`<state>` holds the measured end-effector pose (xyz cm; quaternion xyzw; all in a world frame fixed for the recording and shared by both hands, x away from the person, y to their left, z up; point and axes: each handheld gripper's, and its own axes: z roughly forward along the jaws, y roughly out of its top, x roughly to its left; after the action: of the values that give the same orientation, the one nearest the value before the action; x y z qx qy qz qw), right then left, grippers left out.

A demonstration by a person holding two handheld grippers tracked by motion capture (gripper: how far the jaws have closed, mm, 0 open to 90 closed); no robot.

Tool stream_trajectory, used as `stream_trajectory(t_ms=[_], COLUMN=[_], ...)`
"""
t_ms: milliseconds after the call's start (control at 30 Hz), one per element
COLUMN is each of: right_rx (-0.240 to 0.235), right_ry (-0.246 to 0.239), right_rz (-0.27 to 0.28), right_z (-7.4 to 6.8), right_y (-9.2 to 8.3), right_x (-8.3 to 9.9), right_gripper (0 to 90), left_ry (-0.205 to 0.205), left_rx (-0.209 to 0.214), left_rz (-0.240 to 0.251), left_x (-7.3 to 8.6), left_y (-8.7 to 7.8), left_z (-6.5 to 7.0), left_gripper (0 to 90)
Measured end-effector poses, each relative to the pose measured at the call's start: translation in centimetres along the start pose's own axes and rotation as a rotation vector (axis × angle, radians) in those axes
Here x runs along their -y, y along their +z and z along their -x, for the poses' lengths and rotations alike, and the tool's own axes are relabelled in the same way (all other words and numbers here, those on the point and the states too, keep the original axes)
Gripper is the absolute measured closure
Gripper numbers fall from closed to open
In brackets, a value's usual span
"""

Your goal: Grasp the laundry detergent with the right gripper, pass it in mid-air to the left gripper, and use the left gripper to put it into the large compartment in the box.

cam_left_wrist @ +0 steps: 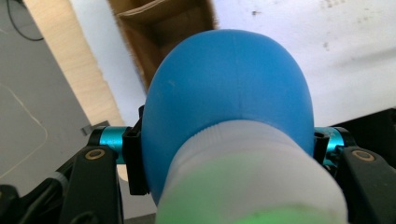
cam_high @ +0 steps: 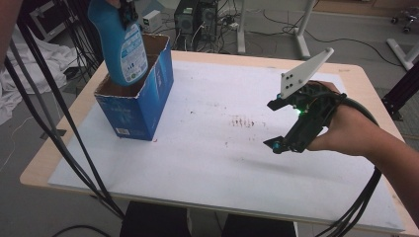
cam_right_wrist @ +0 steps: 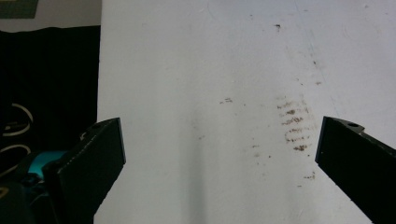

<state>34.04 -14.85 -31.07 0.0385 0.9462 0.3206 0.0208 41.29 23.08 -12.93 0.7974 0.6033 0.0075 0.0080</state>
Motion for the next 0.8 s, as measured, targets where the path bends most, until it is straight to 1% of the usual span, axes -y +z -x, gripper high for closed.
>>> stream_trajectory(t_ms=[33,67,100,133,200,300,333,367,433,500,567,633,700,800], right_rx=[-0.002,-0.003,-0.002,-0.003,-0.005,-0.007,-0.006,-0.007,-0.006,-0.006,-0.007,-0.005,-0.002,-0.002], right_ry=[0.005,0.003,0.004,0.006,0.006,0.006,0.002,0.009,0.008,0.008,0.008,0.011,0.012,0.015], right_rz=[-0.003,-0.005,-0.004,-0.008,-0.01,-0.018,-0.016,-0.018,-0.018,-0.018,-0.02,-0.024,-0.022,-0.024], right_z=[0.0,0.1,0.1,0.2,0.2,0.2,0.3,0.3,0.4,0.4,0.4,0.4,0.4,0.4], right_y=[0.0,0.1,0.2,0.2,0.4,0.6,0.7,0.7,0.8,0.9,0.9,0.9,0.9,0.9], right_x=[0.0,0.0,0.0,0.0,0.0,0.0,0.0,0.0,0.0,-0.1,-0.1,-0.1,0.0,0.1], right_gripper=[0.8,0.8,0.8,0.8,0.8,0.8,0.8,0.8,0.8,0.8,0.8,0.8,0.8,0.8], left_ry=[-0.006,0.001,-0.004,-0.013,-0.013,-0.003,0.008,0.024,0.082,0.125,0.177,0.235,0.305,0.386], left_rx=[-0.003,-0.004,-0.003,0.0,0.005,0.006,0.006,0.005,0.0,-0.001,0.0,-0.001,-0.004,-0.006], left_rz=[-0.003,-0.008,-0.005,-0.008,-0.014,-0.021,-0.027,-0.026,-0.032,-0.038,-0.049,-0.057,-0.069,-0.077], left_x=[0.0,-0.1,-0.1,-0.2,-0.2,-0.4,-0.5,-0.6,-0.7,-0.8,-0.9,-0.9,-1.0,-1.0], left_y=[0.2,0.4,0.7,1.0,1.6,2.7,3.1,3.6,4.5,5.5,6.6,7.5,8.4,9.8], left_z=[-0.3,-0.5,-0.7,-0.9,-1.3,-1.7,-1.7,-1.7,-1.7,-1.6,-1.4,-1.3,-1.2,-1.0], left_gripper=[38.1,38.1,38.1,38.1,38.1,38.1,38.1,38.1,38.1,38.1,38.1,38.1,38.1,38.1])
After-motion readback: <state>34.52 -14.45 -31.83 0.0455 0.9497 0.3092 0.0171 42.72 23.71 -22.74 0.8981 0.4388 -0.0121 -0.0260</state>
